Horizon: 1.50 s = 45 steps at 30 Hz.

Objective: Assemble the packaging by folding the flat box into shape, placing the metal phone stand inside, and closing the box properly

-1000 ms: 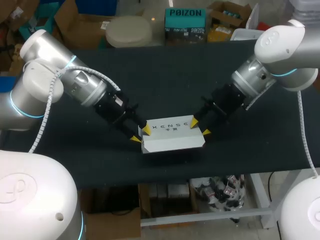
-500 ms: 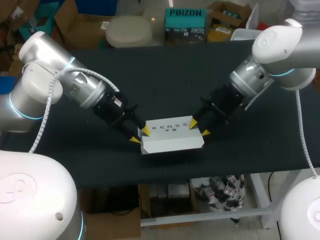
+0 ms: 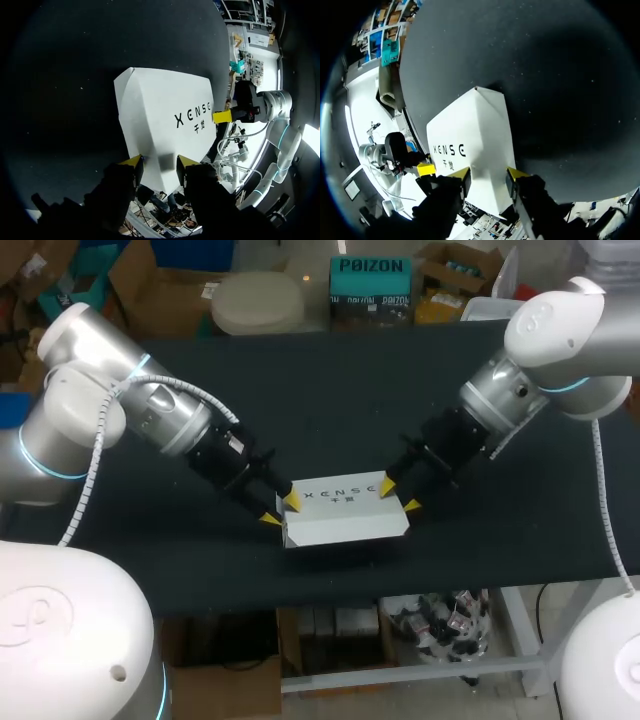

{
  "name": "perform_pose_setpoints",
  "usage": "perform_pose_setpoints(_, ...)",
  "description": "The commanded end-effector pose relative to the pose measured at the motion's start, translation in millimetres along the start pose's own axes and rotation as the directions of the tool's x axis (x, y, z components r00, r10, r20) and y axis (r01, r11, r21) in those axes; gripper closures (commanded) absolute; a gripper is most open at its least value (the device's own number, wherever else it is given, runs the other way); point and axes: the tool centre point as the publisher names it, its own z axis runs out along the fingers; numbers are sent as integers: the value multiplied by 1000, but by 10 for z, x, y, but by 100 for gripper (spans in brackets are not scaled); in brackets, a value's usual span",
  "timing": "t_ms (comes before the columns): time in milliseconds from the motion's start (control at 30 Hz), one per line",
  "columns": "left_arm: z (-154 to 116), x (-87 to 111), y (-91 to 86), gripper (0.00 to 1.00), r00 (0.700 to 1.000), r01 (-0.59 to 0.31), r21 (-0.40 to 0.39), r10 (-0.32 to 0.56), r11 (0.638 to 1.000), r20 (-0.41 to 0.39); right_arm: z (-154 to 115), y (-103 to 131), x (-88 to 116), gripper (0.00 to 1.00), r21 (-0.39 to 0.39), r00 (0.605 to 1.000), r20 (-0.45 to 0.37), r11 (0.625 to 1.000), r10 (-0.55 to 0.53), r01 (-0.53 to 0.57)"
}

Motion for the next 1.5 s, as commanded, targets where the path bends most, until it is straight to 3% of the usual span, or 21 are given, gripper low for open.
perform_pose_setpoints(33, 52, 88, -21, 56, 1000, 1, -3, -1, 1000, 5, 33, -1, 77, 53, 6, 1000, 1, 1000, 1, -1)
perform_pose_setpoints(1500, -25, -6, -4, 56, 999, 35, 4, -35, 999, 14, -28, 42, 8, 53, 11, 999, 41, 1000, 20, -20)
